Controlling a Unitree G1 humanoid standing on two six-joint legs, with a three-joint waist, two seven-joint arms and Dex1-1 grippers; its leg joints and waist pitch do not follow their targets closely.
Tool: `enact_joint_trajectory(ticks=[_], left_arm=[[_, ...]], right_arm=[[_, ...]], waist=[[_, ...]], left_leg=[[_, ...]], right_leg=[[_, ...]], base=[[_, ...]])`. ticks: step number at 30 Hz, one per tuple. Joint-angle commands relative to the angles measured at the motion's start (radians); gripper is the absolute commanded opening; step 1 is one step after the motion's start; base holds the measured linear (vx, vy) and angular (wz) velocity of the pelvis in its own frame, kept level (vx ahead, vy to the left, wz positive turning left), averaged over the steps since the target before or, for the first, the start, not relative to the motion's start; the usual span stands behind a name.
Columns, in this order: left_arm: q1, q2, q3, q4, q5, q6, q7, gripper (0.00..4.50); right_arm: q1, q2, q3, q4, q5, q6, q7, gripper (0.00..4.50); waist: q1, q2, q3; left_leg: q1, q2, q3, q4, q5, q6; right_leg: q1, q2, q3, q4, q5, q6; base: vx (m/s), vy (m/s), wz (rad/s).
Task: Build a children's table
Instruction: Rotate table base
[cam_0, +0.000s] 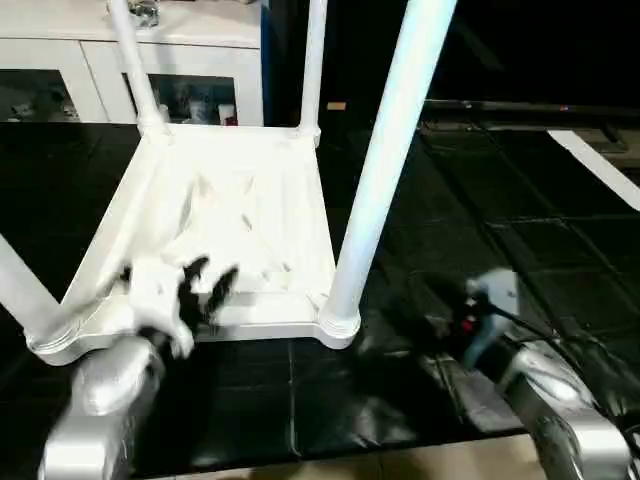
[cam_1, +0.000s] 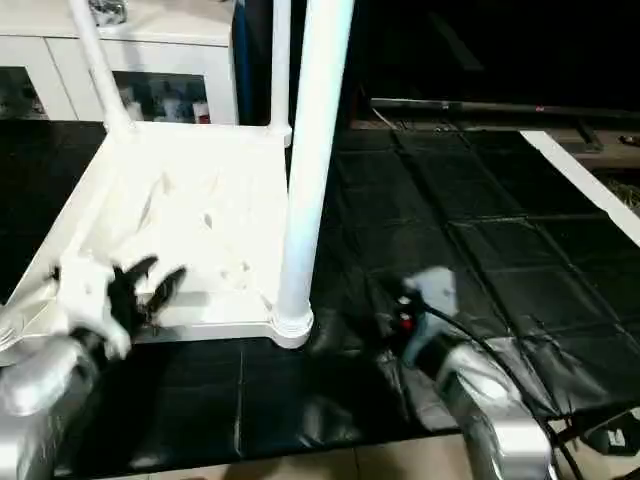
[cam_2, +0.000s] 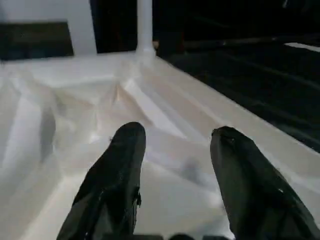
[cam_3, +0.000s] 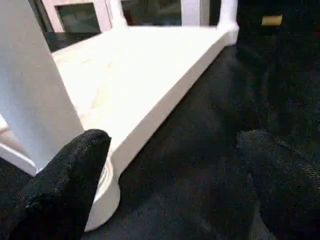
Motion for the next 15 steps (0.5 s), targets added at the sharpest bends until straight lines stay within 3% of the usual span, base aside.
enact_joint_trajectory(ticks=[1,3,4,8,13,15], left_arm=[[-0.008,0.014,0.005,0.022,-0.037,0.004,-0.054,2.4],[-0.009,0.038,-0.008,0.028,-0.041,0.014,-0.095,2.4],[-0.014,0.049,-0.014,0.034,-0.036,0.012,-0.11,2.57],[-0.069,0.109,-0.049,0.08,-0.073,0.053,-0.238,2.57],[-0.102,0.164,-0.088,0.1,-0.087,0.065,-0.357,3.0],[-0.125,0.206,-0.129,0.111,-0.076,0.068,-0.434,3.08]], right_arm=[[-0.015,-0.017,-0.009,-0.021,0.002,0.018,-0.006,4.5],[-0.02,-0.034,0.006,-0.028,-0.008,0.022,0.007,4.5],[-0.023,-0.039,0.013,-0.03,-0.012,0.021,0.014,4.5],[-0.042,-0.063,0.026,0.002,-0.033,0.01,0.044,4.5],[-0.048,-0.114,0.032,0.0,-0.002,0.053,0.109,4.5],[-0.035,-0.181,0.073,-0.028,-0.01,0.074,0.18,4.5]], waist=[[-0.004,0.035,-0.043],[-0.011,0.027,-0.043],[-0.01,0.039,-0.044],[-0.013,0.029,-0.043],[-0.015,0.034,-0.042],[-0.014,0.033,-0.044]], left_leg=[[-0.004,0.014,0.002,-0.084,-0.268,-0.015],[-0.005,0.012,0.004,-0.083,-0.267,-0.008],[-0.005,0.012,0.004,-0.082,-0.266,-0.007],[-0.005,0.01,0.008,-0.08,-0.257,0.002],[-0.003,0.013,0.008,-0.08,-0.258,0.006],[-0.002,0.013,0.008,-0.079,-0.252,0.008]], right_leg=[[0.04,-0.037,0.049,-0.079,-0.238,-0.097],[0.042,-0.036,0.051,-0.079,-0.23,-0.108],[0.042,-0.036,0.051,-0.078,-0.227,-0.113],[0.041,-0.036,0.052,-0.081,-0.265,-0.118],[0.04,-0.037,0.054,-0.079,-0.272,-0.127],[0.042,-0.036,0.053,-0.077,-0.265,-0.131]], base=[[0.0,0.0,0.0],[0.0,0.0,0.0],[0.0,0.0,0.0],[0.0,0.0,0.0],[0.0,0.0,0.0],[0.0,0.0,0.0]])
